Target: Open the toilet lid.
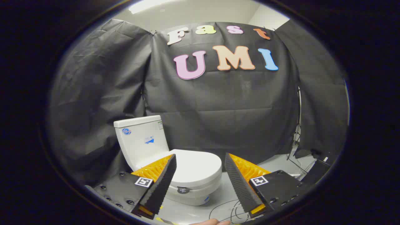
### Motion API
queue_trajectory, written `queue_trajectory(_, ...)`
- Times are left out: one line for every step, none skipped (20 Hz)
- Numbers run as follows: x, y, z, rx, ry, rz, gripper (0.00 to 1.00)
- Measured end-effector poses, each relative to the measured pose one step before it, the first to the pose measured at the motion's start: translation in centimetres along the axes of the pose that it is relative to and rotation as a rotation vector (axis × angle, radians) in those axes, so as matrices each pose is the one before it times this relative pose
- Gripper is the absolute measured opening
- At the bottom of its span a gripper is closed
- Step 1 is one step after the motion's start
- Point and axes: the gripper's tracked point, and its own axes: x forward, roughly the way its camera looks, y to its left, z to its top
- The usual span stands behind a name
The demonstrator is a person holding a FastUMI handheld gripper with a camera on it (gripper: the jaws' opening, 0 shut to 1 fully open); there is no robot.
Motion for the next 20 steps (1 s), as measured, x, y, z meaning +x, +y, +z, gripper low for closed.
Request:
queue_trajectory(-0.001,-0.102,-0.132,0.00062,0.00106,-0.00149,0.98)
queue_trajectory(-0.025,-0.218,0.031,0.00056,0.00197,-0.00345,0.98)
queue_trajectory(0.039,0.012,-0.134,0.00188,0.00152,0.00061,0.98)
queue_trajectory(-0.014,0.042,0.005,-0.00067,0.0001,0.00011,0.98)
queue_trajectory(-0.079,0.018,-0.023,-0.00164,-0.00075,0.00011,0.98)
queue_trajectory(-0.048,-0.006,0.064,-0.00146,-0.00168,0.00063,0.98)
queue_trajectory(-0.058,0.047,-0.118,-0.00232,-0.00064,-0.00063,0.98)
queue_trajectory(0.08,-0.101,-0.031,-0.0014,0.00159,-0.00281,0.98)
queue_trajectory(-0.004,-0.01,-0.099,0.00139,0.00088,0.00158,0.98)
queue_trajectory(-0.023,0.116,-0.021,-0.00005,0.00087,0.00287,0.98)
queue_trajectory(0.025,0.11,-0.089,-0.0019,-0.00109,0.00045,0.98)
queue_trajectory(0.027,0.066,-0.041,0.00078,-0.00137,0.00203,0.98)
queue_trajectory(0.179,0.014,-0.035,0.00352,0.0007,0.00126,0.98)
queue_trajectory(0.148,0.125,-0.003,0.00611,-0.00092,0.00375,0.98)
queue_trajectory(0.17,0.204,-0.119,0.00509,-0.0005,0.00517,0.98)
queue_trajectory(0.205,0.034,-0.267,0.00227,0.00775,0.00148,0.98)
queue_trajectory(0.19,0.022,-0.39,0.00249,0.00877,0.00155,0.98)
queue_trajectory(0.214,0.132,-0.176,0.00293,0.00433,0.00156,0.98)
queue_trajectory(0.143,0.178,-0.05,0.00543,-0.00005,0.00523,0.98)
queue_trajectory(0.304,0.164,0.09,0.00542,-0.00536,0.00374,0.98)
